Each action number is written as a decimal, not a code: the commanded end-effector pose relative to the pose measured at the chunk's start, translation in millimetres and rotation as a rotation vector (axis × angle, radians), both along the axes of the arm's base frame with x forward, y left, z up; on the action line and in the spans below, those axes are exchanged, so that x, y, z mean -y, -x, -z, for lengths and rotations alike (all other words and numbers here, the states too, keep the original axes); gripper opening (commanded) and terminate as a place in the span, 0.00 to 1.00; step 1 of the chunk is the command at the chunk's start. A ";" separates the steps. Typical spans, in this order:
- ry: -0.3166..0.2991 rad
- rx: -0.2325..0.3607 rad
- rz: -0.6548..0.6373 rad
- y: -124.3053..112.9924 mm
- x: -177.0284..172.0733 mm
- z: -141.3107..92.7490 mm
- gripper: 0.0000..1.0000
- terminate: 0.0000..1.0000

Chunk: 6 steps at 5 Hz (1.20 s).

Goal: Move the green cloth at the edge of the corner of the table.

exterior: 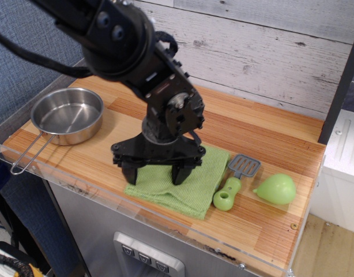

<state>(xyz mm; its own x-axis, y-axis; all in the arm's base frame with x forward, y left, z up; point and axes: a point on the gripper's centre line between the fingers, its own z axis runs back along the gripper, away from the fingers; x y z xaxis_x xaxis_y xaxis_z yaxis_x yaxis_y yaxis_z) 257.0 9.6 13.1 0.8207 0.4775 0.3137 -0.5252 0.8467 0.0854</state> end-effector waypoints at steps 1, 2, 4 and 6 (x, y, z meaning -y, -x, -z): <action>0.003 0.008 -0.058 -24.7 -18.4 -0.7 1.00 0.00; 0.001 0.012 -0.093 -43.3 -26.8 1.7 1.00 0.00; -0.004 0.026 -0.146 -71.2 -48.8 1.5 1.00 0.00; -0.027 0.056 -0.189 -84.0 -78.7 -8.0 1.00 0.00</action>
